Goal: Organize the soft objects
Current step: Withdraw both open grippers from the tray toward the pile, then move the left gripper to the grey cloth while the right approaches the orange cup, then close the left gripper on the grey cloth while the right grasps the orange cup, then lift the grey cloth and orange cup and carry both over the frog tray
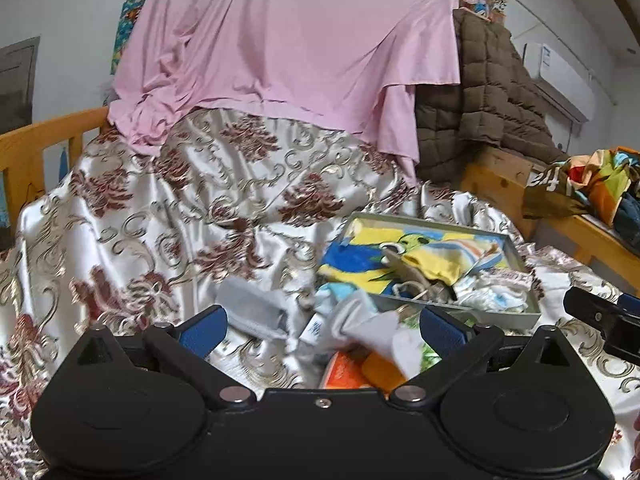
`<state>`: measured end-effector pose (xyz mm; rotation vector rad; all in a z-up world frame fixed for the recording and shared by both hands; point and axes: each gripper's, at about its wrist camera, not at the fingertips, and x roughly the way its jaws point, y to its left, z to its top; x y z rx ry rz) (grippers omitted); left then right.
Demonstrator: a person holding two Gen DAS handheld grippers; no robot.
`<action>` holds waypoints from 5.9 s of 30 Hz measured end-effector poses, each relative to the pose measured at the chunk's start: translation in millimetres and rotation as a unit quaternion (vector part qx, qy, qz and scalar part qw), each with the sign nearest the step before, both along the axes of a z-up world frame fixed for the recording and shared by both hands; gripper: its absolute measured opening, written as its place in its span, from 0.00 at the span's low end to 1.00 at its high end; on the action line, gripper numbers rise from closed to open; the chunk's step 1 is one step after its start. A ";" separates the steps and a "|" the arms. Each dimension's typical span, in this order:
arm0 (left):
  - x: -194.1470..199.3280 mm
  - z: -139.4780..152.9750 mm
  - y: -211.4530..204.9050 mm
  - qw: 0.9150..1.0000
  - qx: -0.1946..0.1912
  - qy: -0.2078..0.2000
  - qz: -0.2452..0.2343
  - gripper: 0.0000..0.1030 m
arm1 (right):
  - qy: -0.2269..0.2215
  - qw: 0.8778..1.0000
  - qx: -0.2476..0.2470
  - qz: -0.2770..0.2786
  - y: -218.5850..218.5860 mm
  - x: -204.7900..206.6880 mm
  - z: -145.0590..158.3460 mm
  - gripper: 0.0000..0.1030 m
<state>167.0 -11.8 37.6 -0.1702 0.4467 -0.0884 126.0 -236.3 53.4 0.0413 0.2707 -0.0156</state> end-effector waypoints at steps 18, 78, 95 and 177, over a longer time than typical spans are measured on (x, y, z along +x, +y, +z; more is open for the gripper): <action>-7.4 -41.7 37.6 0.999 -0.004 0.039 0.031 0.99 | 0.059 0.996 -0.041 0.057 52.9 2.4 -33.4 1.00; 133.3 -61.2 -1.2 0.983 -0.111 0.115 -0.085 0.98 | 0.074 0.983 -0.092 0.141 93.7 73.0 -96.2 0.80; 167.5 -80.2 3.4 0.974 -0.118 0.171 -0.094 0.17 | 0.084 0.981 -0.085 0.150 93.6 86.2 -101.6 0.73; 198.0 31.5 -116.1 0.997 -0.030 -0.021 -0.075 0.03 | -0.034 0.997 -0.065 0.031 -35.5 152.5 -43.0 0.26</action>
